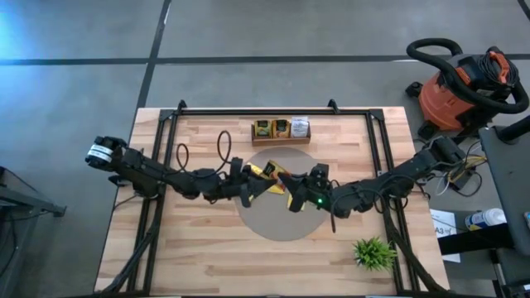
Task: Pick & Place Tea
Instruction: Put the orange tea bag into the middle compartment of the wooden organizer
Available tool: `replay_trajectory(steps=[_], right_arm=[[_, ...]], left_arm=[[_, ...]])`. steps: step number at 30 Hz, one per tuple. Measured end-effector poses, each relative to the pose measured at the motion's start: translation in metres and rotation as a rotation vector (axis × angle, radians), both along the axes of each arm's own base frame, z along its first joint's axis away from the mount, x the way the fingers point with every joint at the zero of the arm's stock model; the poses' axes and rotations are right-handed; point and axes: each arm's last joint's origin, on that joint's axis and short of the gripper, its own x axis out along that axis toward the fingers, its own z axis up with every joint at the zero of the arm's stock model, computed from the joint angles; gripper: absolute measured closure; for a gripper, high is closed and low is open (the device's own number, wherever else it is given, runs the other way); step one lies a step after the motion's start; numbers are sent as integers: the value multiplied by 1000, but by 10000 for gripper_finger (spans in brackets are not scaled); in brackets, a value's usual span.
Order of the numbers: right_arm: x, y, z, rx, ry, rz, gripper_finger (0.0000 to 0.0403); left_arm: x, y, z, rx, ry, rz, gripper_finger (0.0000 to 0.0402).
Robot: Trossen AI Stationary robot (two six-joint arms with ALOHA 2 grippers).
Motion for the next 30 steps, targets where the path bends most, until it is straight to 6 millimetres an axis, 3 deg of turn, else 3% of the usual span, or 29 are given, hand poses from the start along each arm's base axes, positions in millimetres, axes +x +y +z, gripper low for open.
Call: replay_trajectory(steps=[6, 14, 19, 25, 30], right_arm=[[0, 0, 0, -24, 16, 0, 390], [0, 0, -1, -142, 86, -1, 388], [-1, 0, -6, -249, 195, 37, 358], [-17, -7, -15, -195, 376, 162, 311], [-37, -32, -10, -45, 520, 362, 293]], left_arm=[[-1, 0, 7, 67, -20, -2, 327], [0, 1, 7, 105, -11, 0, 393], [1, 5, 4, 159, 29, 13, 396], [-4, 14, -7, 316, 268, 42, 397], [-8, 17, -23, 526, 587, -25, 398]])
